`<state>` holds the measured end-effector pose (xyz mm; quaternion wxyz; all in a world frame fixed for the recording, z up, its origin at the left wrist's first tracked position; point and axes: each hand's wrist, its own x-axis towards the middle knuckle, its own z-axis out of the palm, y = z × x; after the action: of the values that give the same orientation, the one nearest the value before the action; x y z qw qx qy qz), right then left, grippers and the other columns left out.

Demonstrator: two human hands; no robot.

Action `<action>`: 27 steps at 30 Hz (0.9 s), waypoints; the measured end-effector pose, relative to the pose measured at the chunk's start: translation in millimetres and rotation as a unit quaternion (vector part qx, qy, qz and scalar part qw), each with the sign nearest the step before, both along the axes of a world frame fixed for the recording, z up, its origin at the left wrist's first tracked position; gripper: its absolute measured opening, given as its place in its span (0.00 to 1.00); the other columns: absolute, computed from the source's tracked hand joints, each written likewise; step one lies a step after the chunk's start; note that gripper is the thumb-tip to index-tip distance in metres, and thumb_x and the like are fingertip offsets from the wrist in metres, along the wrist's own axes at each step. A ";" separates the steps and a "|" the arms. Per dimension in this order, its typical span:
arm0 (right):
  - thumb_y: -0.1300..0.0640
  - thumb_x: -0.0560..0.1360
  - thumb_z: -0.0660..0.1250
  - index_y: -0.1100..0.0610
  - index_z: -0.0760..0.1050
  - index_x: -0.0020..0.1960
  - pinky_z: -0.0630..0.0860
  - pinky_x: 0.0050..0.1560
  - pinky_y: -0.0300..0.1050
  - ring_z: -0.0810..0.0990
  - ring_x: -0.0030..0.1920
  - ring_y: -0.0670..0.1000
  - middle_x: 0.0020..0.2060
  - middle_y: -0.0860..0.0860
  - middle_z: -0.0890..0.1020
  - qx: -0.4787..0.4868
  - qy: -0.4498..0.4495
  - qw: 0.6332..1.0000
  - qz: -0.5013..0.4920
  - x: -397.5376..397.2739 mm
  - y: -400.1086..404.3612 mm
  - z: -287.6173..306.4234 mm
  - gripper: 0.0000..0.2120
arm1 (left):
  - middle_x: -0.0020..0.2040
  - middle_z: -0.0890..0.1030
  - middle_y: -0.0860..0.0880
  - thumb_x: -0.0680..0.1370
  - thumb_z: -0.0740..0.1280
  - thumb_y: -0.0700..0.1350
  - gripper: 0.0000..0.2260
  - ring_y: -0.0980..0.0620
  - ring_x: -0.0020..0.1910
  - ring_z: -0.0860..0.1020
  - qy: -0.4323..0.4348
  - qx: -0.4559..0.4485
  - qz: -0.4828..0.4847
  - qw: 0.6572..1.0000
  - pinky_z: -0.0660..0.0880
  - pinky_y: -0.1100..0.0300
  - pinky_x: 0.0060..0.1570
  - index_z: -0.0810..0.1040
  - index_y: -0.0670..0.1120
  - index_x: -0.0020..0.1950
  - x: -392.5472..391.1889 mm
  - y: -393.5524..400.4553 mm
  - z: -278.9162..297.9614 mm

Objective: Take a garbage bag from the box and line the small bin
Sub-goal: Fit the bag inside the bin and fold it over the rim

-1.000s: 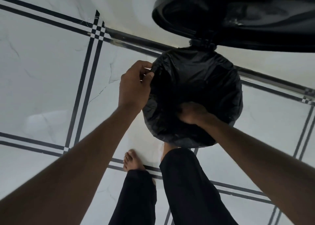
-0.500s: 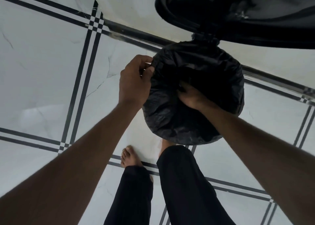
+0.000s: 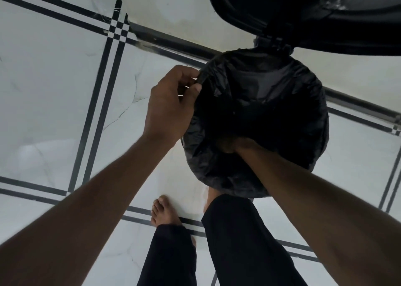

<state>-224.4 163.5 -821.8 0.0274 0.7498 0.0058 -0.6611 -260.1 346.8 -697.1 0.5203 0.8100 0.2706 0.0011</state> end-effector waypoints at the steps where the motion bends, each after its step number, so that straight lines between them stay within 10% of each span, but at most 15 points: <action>1: 0.44 0.85 0.51 0.58 0.55 0.80 0.57 0.77 0.54 0.59 0.78 0.61 0.79 0.60 0.59 0.015 -0.003 1.000 0.021 6.5 4.4 7.0 0.29 | 0.48 0.82 0.57 0.80 0.66 0.43 0.08 0.61 0.47 0.80 0.003 -0.001 0.000 1.000 0.76 0.70 0.46 0.78 0.48 0.58 1.6 -0.7 3.3; 9: 0.40 0.78 0.65 0.50 0.75 0.70 0.66 0.63 0.39 0.75 0.62 0.47 0.65 0.43 0.76 0.227 -0.143 0.923 -0.277 82.3 -6.7 59.3 0.24 | 0.45 0.79 0.62 0.80 0.67 0.44 0.06 0.64 0.46 0.79 0.032 -0.001 -0.038 0.999 0.74 0.68 0.45 0.77 0.51 0.56 5.1 8.6 5.9; 19: 0.49 0.84 0.56 0.53 0.61 0.79 0.59 0.76 0.50 0.62 0.77 0.58 0.78 0.55 0.63 0.129 -0.146 0.964 0.183 25.2 -12.4 44.1 0.24 | 0.50 0.81 0.56 0.80 0.66 0.44 0.07 0.59 0.47 0.80 0.017 0.002 -0.017 1.000 0.75 0.69 0.45 0.77 0.47 0.58 4.5 2.7 3.2; 23: 0.53 0.86 0.53 0.61 0.66 0.76 0.61 0.72 0.48 0.67 0.74 0.59 0.74 0.60 0.68 0.092 -0.054 0.990 0.095 2.7 -9.4 51.8 0.21 | 0.50 0.83 0.54 0.79 0.68 0.43 0.06 0.55 0.48 0.82 0.041 -0.044 -0.005 0.998 0.80 0.58 0.50 0.79 0.48 0.56 4.2 7.6 1.6; 27: 0.47 0.85 0.51 0.55 0.73 0.71 0.68 0.69 0.49 0.74 0.69 0.57 0.68 0.57 0.77 0.188 -0.179 0.961 -0.094 3.8 -7.3 99.2 0.21 | 0.55 0.81 0.53 0.77 0.71 0.48 0.10 0.53 0.50 0.79 0.047 -0.043 0.063 0.996 0.77 0.59 0.52 0.78 0.49 0.56 -6.0 4.5 12.8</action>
<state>-220.5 156.3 -722.6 -0.1759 0.8448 0.0547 -0.5024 -266.2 351.3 -684.3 0.5402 0.7673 0.3452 -0.0156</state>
